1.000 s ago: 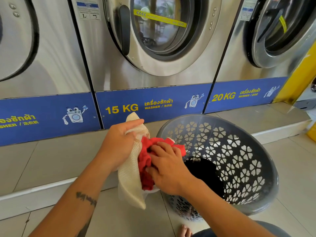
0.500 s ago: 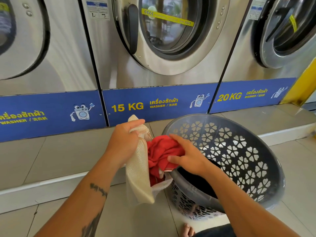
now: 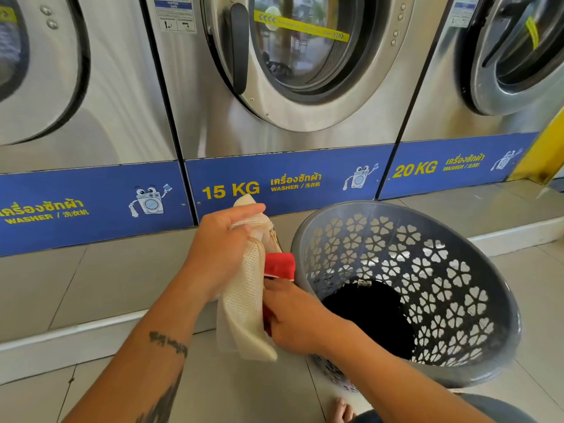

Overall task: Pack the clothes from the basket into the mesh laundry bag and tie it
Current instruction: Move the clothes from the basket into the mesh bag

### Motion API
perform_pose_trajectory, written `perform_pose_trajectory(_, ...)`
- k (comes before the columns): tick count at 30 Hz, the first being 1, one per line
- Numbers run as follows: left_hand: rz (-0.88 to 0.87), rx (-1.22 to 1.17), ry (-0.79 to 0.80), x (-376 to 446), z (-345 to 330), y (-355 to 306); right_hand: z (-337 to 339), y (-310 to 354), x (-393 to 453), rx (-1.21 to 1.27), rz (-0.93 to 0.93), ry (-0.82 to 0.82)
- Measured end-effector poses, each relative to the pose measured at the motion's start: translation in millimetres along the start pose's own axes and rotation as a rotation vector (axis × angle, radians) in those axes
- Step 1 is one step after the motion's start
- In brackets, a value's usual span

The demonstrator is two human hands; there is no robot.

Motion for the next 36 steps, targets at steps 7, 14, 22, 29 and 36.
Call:
perform_pose_trajectory(7,-0.041,0.172,-0.001,2,18,2,-23,-1,4,-0.313,-0.092,0.126)
perform_pose_trajectory(14,-0.138,0.240,0.139,-3,0,-7,-33,-16,10,-0.209,-0.098,0.066)
perform_pose_trajectory(22,-0.086,0.322,0.178,-8,11,14,-42,-13,14,-0.268,-0.185,0.165)
perform_pose_trajectory(29,-0.079,0.311,0.185,-13,8,15,-52,-21,4,-0.142,-0.168,0.173)
perform_pose_trajectory(36,-0.039,0.363,0.169,-12,4,30,-9,-7,-6,0.173,-0.212,0.121)
Point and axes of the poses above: each hand's wrist, its own x-axis towards the middle knuckle, its own z-axis out of the back of the hand, y = z × x, the point moved 10 cm from there along x, towards the middle knuckle, and after that the axes turned 8 degrees about x, right-handed, at the moved point
